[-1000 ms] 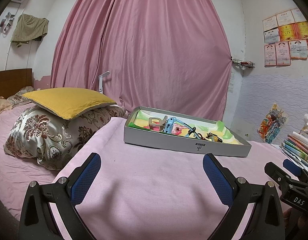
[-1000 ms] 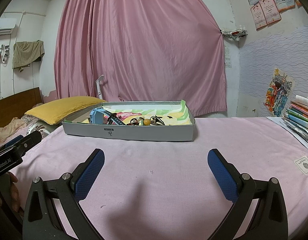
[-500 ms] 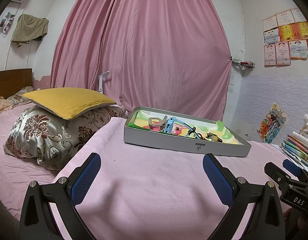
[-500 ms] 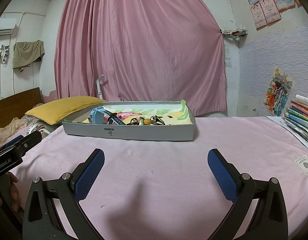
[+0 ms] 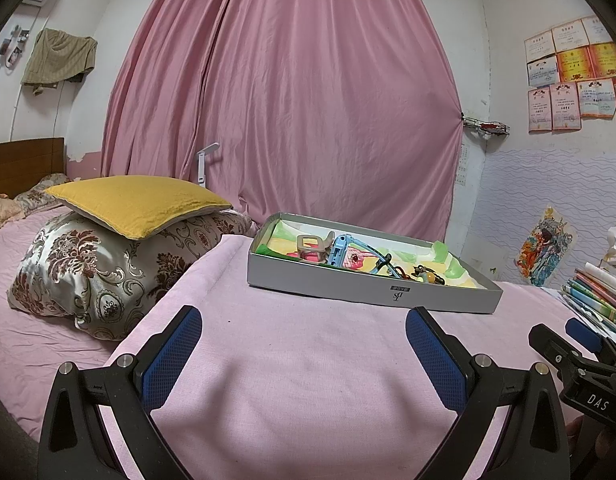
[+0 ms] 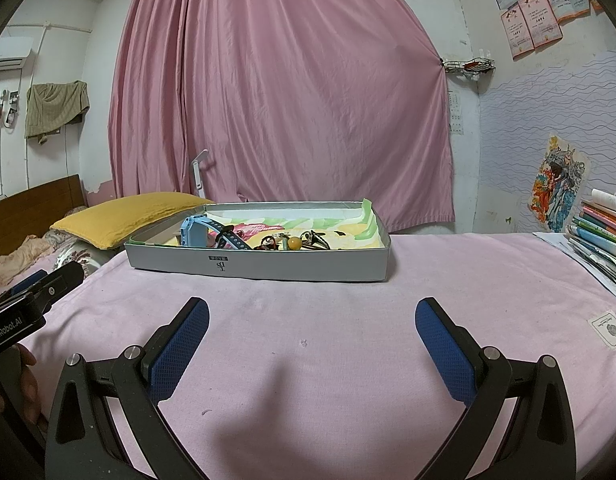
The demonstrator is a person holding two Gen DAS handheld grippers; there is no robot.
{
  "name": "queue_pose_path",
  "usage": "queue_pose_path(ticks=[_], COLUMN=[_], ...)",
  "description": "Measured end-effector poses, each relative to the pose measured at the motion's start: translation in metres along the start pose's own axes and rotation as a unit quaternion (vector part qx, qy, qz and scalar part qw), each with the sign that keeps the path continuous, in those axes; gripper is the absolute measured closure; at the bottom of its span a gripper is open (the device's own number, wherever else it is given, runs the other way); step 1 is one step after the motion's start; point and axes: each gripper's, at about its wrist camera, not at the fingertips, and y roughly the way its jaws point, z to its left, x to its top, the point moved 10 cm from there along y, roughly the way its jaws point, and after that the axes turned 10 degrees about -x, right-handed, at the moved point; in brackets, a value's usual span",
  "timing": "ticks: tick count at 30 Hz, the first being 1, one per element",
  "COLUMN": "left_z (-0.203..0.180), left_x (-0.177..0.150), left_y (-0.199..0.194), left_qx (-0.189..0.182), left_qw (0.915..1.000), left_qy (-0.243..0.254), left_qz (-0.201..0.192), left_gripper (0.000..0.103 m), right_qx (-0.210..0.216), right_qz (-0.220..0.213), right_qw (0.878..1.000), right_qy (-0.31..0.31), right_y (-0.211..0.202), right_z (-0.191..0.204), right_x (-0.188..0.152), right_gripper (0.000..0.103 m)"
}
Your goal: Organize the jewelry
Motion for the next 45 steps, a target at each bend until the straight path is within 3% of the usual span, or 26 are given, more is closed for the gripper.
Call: queue_pose_path(ticks=[37, 45], left_z=[-0.0004, -0.0066], left_x=[-0.0002, -0.0012], left_y=[0.0002, -0.0014], left_qx=[0.0, 0.009], left_qw=[1.0, 0.9997], left_qy=[0.0, 0.025], left_qz=[-0.001, 0.001], left_gripper=[0.001, 0.001], right_qx=[0.001, 0.003], right_qz=[0.0, 0.002], right_qw=[1.0, 1.0], right_qy=[0.0, -0.002], right_y=[-0.0001, -0.0019], right_z=[-0.0001, 0.0037], right_x=[0.0003, -0.0022], right_gripper=[0.002, 0.002])
